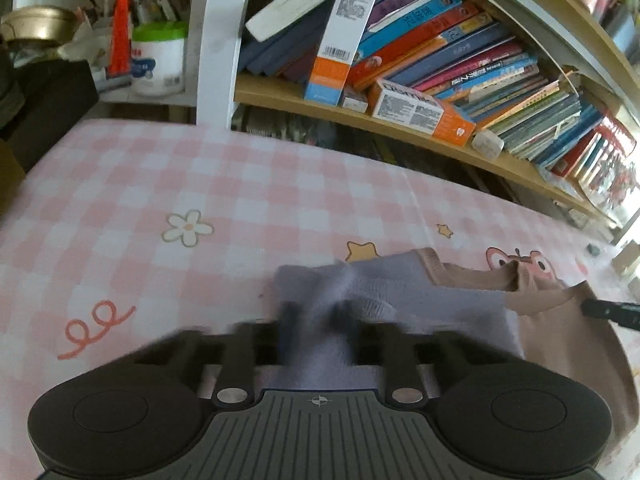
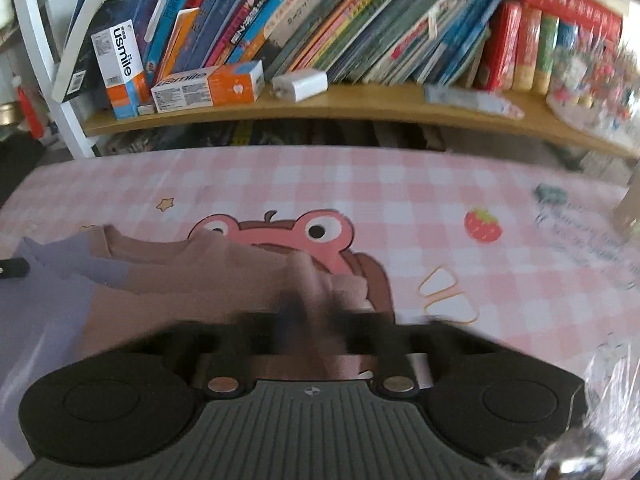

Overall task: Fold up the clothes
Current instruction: 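Lift the hem with both tools and fold it over toward the collar, then lower the hem onto the collar and open both tools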

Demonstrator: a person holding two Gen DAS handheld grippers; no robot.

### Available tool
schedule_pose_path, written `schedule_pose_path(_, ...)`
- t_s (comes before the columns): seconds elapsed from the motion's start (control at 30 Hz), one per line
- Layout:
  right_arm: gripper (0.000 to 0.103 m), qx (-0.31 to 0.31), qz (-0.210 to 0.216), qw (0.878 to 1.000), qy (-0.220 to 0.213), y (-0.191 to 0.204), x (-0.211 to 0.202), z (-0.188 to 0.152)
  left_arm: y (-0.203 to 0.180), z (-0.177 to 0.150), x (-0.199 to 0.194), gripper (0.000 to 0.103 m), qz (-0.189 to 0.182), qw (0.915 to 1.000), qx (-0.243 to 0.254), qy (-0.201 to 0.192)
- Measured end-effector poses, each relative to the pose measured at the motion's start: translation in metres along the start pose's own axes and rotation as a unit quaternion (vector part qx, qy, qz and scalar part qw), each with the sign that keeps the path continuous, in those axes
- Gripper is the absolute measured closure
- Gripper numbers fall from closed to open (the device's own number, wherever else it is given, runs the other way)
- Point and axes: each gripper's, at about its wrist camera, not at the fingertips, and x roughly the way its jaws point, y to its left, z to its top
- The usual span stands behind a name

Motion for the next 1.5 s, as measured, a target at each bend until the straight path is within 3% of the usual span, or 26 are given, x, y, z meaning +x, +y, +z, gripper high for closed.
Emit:
schedule_pose_path(0.13, 0.098, 0.037, 0.01, 0.998, -0.059, -0.006, -0.03, -0.001, 0.004, 0.003, -0.026, 0.099, -0.029, 0.9977, -0.022, -0.057)
schedule_pose_path(0.17, 0.098, 0.044, 0.008, 0.997, -0.068, -0.007, -0.036, -0.001, 0.005, 0.003, -0.023, 0.099, -0.029, 0.9978, -0.022, -0.055)
schedule_pose_path(0.37, 0.098, 0.034, -0.033, 0.999, 0.01, -0.01, 0.011, -0.01, 0.012, -0.003, 0.021, 0.097, -0.007, 0.9999, -0.014, 0.0)
schedule_pose_path(0.67, 0.096, 0.028, -0.03, 0.999, 0.014, -0.011, 0.01, -0.01, 0.013, 0.001, 0.019, 0.09, -0.008, 0.9995, -0.029, 0.001)
schedule_pose_path(0.7, 0.091, 0.029, -0.03, 0.999, 0.013, -0.01, 0.008, -0.009, 0.012, 0.002, 0.017, 0.086, -0.005, 0.9995, -0.03, 0.002)
schedule_pose_path(0.77, 0.072, 0.032, -0.032, 0.999, 0.007, -0.007, 0.002, -0.006, 0.009, 0.004, 0.011, 0.071, 0.004, 0.9995, -0.03, 0.002)
schedule_pose_path(0.8, 0.053, 0.036, -0.032, 0.999, 0.0, -0.006, -0.003, -0.006, 0.006, 0.004, 0.007, 0.055, 0.013, 0.9996, -0.024, -0.004)
schedule_pose_path(0.83, 0.048, 0.04, -0.032, 0.999, -0.007, -0.006, -0.009, -0.006, 0.004, 0.005, 0.001, 0.043, 0.019, 0.9996, -0.018, -0.01)
schedule_pose_path(1.13, 0.024, 0.045, -0.03, 0.998, -0.035, 0.006, -0.063, -0.024, -0.009, -0.01, -0.047, 0.025, 0.027, 0.9987, -0.002, -0.043)
schedule_pose_path(1.37, 0.022, 0.047, -0.02, 0.998, -0.033, 0.023, -0.093, -0.047, -0.012, -0.039, -0.071, 0.023, 0.042, 0.9985, -0.007, -0.033)
schedule_pose_path(1.5, 0.015, 0.049, -0.021, 0.998, -0.025, 0.031, -0.105, -0.062, -0.013, -0.052, -0.08, 0.023, 0.042, 0.9987, -0.019, -0.023)
